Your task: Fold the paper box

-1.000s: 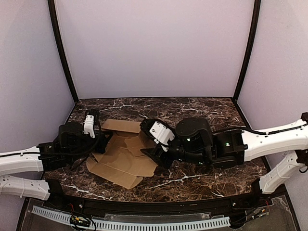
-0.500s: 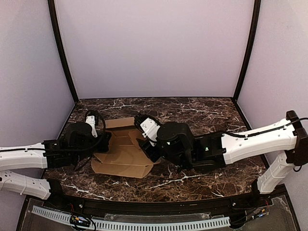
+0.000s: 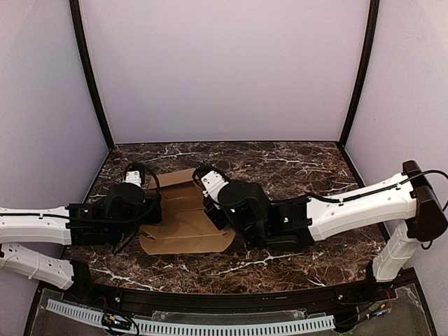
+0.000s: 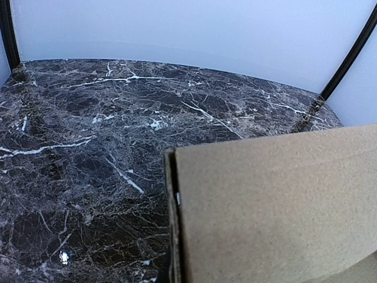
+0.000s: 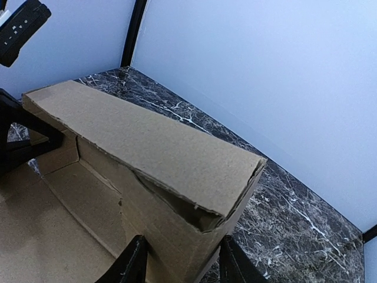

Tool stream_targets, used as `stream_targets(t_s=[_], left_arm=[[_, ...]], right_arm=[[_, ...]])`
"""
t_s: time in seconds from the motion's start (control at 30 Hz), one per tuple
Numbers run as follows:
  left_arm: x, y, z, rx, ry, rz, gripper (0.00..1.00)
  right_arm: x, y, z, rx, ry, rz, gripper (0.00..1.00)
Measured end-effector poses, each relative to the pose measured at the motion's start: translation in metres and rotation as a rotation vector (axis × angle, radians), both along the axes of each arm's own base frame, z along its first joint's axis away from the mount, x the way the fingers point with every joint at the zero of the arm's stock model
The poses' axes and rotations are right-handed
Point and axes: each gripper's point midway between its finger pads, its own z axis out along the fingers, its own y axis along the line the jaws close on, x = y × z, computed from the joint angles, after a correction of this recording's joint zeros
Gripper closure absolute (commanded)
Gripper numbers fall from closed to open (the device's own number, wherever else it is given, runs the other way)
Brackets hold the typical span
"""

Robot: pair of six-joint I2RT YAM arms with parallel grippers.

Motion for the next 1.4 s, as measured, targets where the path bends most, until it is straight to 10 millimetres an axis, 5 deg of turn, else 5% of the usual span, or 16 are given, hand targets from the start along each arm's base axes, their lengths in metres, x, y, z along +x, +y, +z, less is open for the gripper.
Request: stream_targets(t_s=[0.4,1.03,1.27,1.4], left_arm=[[-0.006,-0.002,0.003,-0.025,-0.014,0.025,0.99],[-0.012,-0.009,0.013,-0.046,-0.038,0.03,0.99],[-0.012,-0.011,0.015,-0.048,-0.04,0.029,0.99],[-0.011,-0.012,0.016,-0.049,-0.041,0.03,0.85]], right_arm=[[0.013,-0.002,0.016,0.027,-0.095,-0.069,0.67],[0.033,-0.013,0.036,0.033,-0.203,-0.161,1.0],[0.035,-0.015,0.04,0.032,-0.22,-0.173,1.0],[0.035,-0.015,0.041,0.029,-0.228,-0.173,1.0]])
